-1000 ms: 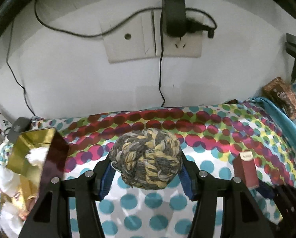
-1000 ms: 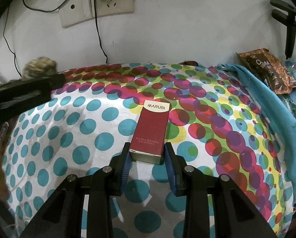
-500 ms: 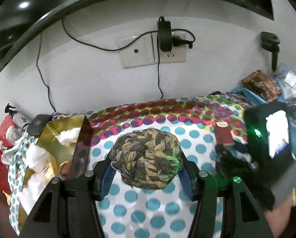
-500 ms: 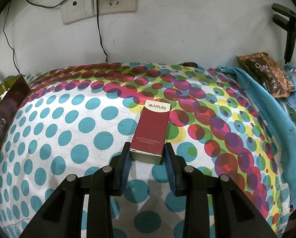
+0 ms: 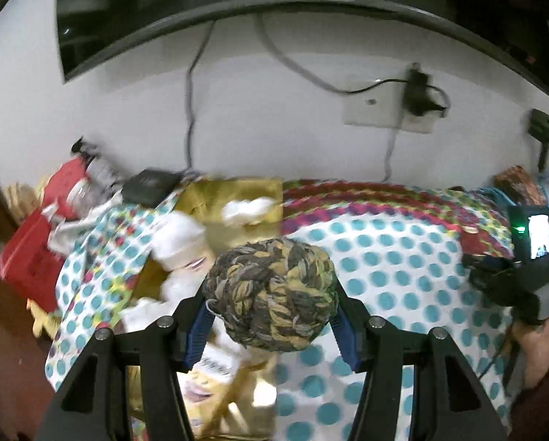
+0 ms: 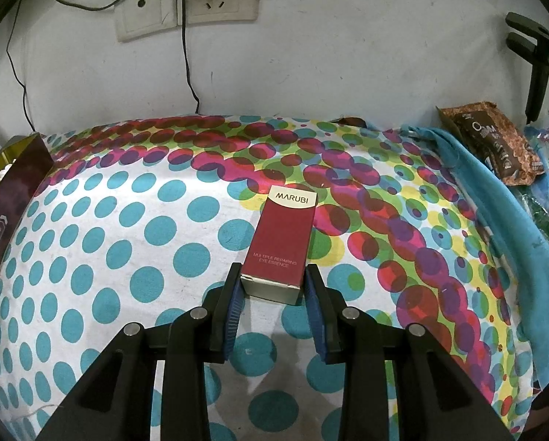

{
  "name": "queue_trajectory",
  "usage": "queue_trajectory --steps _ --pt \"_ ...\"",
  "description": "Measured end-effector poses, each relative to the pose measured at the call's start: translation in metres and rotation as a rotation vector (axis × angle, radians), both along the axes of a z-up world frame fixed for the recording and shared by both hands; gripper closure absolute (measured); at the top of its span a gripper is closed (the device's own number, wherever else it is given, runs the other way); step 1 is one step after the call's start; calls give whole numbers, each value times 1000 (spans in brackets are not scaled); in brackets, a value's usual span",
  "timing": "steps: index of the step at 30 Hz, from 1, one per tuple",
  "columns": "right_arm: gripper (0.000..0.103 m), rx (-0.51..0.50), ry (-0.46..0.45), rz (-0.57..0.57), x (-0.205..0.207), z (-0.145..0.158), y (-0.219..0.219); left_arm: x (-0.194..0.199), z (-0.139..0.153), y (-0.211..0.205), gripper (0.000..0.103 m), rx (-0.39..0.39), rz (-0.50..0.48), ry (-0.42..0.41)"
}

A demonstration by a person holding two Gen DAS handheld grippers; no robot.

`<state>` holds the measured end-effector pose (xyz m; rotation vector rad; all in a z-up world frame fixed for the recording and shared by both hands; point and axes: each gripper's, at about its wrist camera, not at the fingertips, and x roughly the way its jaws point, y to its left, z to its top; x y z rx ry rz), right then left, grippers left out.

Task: Organize objects
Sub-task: 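Lift the rope ball and carry it over the gold tray with the left gripper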

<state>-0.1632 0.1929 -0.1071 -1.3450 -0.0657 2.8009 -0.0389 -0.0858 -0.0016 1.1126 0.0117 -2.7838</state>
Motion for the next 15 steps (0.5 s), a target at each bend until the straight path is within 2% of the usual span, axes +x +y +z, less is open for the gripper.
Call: queue_trajectory --steps 8,15 --pt "72 23 1 0 1 1 -5 7 -27 -52 45 101 72 -69" --pt "72 22 1 -1 1 1 -5 -1 -41 -60 45 101 66 -98"
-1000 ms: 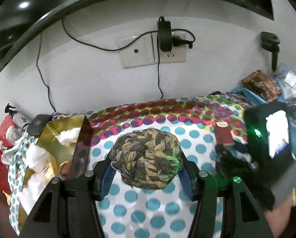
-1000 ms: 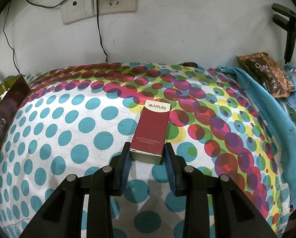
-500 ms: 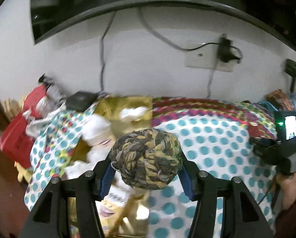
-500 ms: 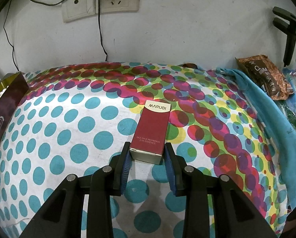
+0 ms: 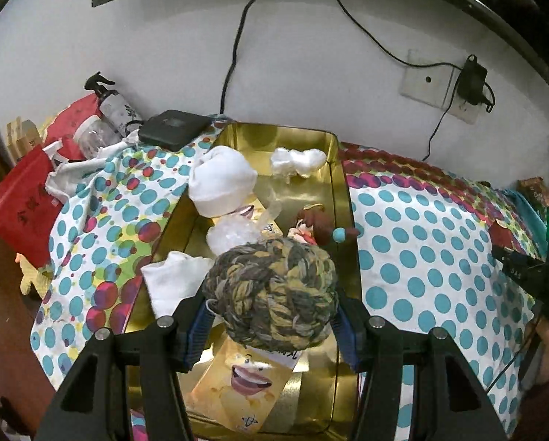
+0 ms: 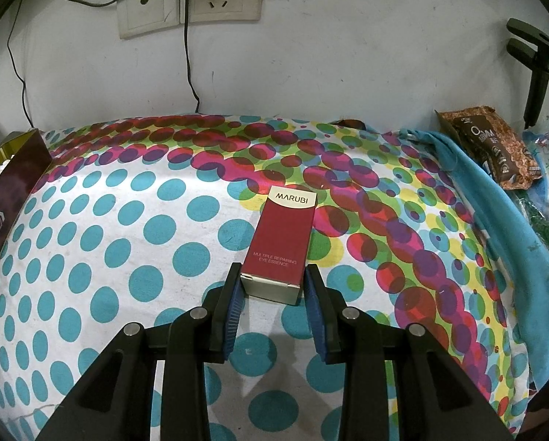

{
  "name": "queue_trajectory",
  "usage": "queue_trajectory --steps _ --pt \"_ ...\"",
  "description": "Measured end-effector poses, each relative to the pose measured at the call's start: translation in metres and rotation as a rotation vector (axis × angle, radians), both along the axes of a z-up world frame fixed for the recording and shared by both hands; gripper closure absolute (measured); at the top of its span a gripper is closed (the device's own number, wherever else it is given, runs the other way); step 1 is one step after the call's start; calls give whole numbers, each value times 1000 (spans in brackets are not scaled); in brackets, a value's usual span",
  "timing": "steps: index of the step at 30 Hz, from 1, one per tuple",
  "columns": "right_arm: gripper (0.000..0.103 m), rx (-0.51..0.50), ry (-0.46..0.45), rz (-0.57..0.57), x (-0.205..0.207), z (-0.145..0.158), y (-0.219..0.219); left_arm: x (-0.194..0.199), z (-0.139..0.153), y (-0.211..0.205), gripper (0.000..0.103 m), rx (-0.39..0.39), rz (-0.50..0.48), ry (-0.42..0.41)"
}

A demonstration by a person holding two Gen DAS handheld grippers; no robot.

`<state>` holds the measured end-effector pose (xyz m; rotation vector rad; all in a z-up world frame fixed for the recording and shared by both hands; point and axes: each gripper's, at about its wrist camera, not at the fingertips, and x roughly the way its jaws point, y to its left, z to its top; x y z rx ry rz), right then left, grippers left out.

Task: Organize objects
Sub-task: 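Lift the rope ball and carry it over the gold tray with the left gripper, then lower the rope ball into the gold tray and open the left gripper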

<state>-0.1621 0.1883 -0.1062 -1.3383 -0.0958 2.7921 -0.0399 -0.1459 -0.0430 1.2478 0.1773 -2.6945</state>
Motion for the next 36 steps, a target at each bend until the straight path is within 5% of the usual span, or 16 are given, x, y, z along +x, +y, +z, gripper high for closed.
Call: queue_trajectory --steps 14,27,36 --pt "72 4 1 0 0 0 0 -22 -16 -8 43 -5 -9 -49" --pt "71 29 3 2 -1 -1 -3 11 4 -12 36 64 -37 50" --pt "71 42 3 4 -1 1 -6 56 4 -15 35 23 -14 51"
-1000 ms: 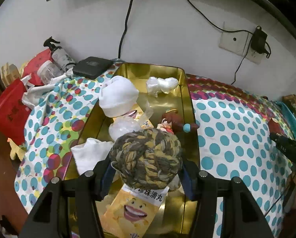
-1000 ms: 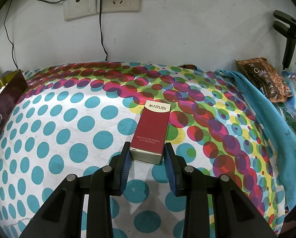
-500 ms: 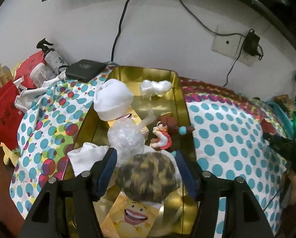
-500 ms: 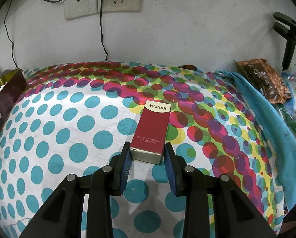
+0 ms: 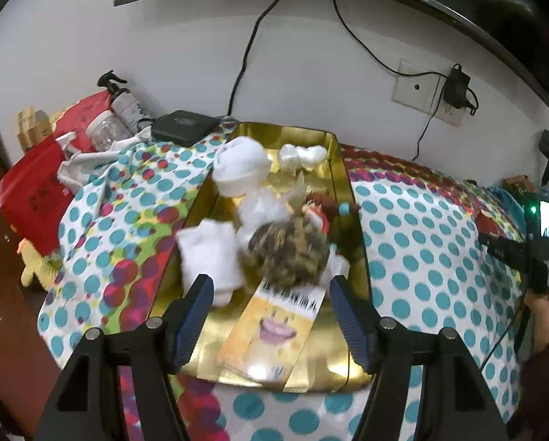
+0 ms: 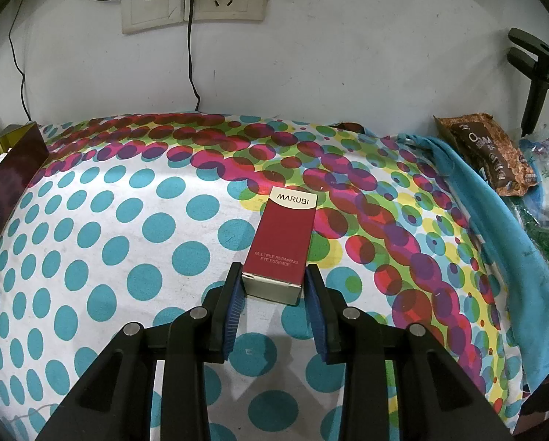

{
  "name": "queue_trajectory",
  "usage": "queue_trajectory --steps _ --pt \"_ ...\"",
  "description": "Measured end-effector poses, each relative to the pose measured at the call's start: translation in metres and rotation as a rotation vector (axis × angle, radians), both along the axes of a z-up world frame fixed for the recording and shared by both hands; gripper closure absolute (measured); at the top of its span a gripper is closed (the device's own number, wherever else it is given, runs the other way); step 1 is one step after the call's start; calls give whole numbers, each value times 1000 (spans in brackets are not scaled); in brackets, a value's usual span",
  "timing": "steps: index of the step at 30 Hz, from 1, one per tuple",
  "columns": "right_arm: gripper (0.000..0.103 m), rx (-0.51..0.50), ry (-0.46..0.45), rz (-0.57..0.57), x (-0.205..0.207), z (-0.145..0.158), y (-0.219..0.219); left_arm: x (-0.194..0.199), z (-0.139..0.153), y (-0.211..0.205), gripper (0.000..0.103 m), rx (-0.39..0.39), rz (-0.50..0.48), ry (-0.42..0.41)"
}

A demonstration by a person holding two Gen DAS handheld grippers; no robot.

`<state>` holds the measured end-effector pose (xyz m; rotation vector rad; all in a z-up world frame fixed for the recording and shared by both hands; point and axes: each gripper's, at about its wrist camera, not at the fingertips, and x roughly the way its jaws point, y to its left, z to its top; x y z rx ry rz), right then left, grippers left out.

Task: Organize objects
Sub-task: 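Lower the rope ball into the gold tray and open the left gripper, then carry the red MARUBI box to the gold tray and release it with the right gripper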

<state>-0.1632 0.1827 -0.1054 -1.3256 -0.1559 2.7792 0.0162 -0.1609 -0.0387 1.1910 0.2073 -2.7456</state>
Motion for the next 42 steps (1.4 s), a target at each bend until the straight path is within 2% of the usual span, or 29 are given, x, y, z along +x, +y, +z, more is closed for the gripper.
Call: queue_trajectory --steps 7,15,18,21,24,27,31,38,42 --pt "72 -11 15 9 1 4 0 30 -5 4 35 -82 -4 -11" --pt "73 13 65 55 7 12 -12 48 -8 -9 35 -54 21 -12" --pt "73 -18 68 90 13 20 -23 53 -9 -20 35 -29 43 -7" --pt "74 -74 95 167 25 42 -49 58 -11 -32 35 12 78 -4" --pt "75 -90 131 281 39 66 -89 63 -14 -41 35 46 107 -2" --pt "75 -134 155 401 54 88 -135 68 -17 -48 35 51 124 -6" --pt "75 -179 149 497 62 103 -182 76 -18 -58 35 48 146 -1" --pt "75 -201 125 562 54 113 -241 87 -17 -75 35 27 184 20" --pt "75 -192 90 581 48 107 -265 90 -17 -82 35 23 195 30"
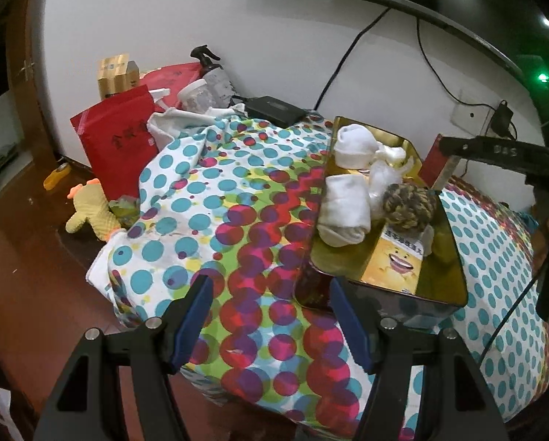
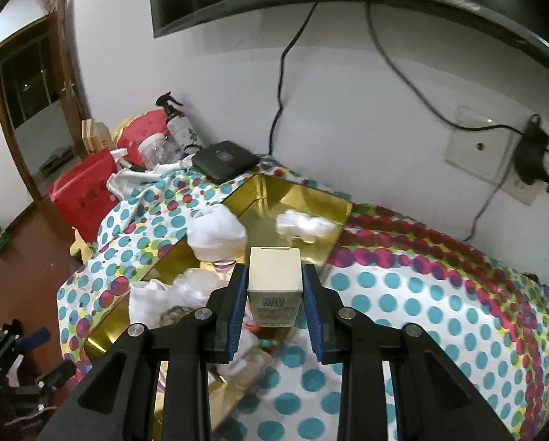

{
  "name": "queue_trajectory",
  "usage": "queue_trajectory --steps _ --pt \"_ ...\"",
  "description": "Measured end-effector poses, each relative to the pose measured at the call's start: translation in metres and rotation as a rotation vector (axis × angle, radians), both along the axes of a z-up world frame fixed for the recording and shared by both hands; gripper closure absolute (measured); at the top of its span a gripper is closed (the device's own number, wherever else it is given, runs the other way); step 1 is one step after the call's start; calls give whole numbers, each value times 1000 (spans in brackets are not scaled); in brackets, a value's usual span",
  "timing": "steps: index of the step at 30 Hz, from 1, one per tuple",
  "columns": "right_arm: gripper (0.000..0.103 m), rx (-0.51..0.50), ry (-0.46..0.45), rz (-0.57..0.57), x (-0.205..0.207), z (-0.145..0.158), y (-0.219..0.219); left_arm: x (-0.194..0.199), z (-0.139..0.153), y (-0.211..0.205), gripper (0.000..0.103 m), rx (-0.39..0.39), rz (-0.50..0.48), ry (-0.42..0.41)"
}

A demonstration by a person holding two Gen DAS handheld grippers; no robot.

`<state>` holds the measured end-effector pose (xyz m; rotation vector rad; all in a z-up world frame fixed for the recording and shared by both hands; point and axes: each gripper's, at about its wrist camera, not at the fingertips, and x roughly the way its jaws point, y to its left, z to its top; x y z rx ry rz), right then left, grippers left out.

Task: Organize objects
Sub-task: 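Carry the red MARUBI box to the gold tray and release it with the right gripper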

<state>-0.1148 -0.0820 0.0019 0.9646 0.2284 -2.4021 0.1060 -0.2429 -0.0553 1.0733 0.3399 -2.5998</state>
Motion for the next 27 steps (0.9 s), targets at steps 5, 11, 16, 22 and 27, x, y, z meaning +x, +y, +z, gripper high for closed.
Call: queue_trajectory --steps 5,11,16,22,27 --pt "75 32 -10 17 -4 -8 -21 2 -3 -4 35 -16 0 1" --pt "75 51 -20 20 -9 -15 -32 3 -7 -10 35 1 1 1" --pt "75 50 -12 14 -14 -12 -39 3 -11 -15 35 24 10 -2" --pt "75 54 -12 20 -17 -11 -48 5 -10 -20 35 41 20 9" --pt "75 85 -24 17 -21 -19 -53 5 -10 -20 35 41 20 7"
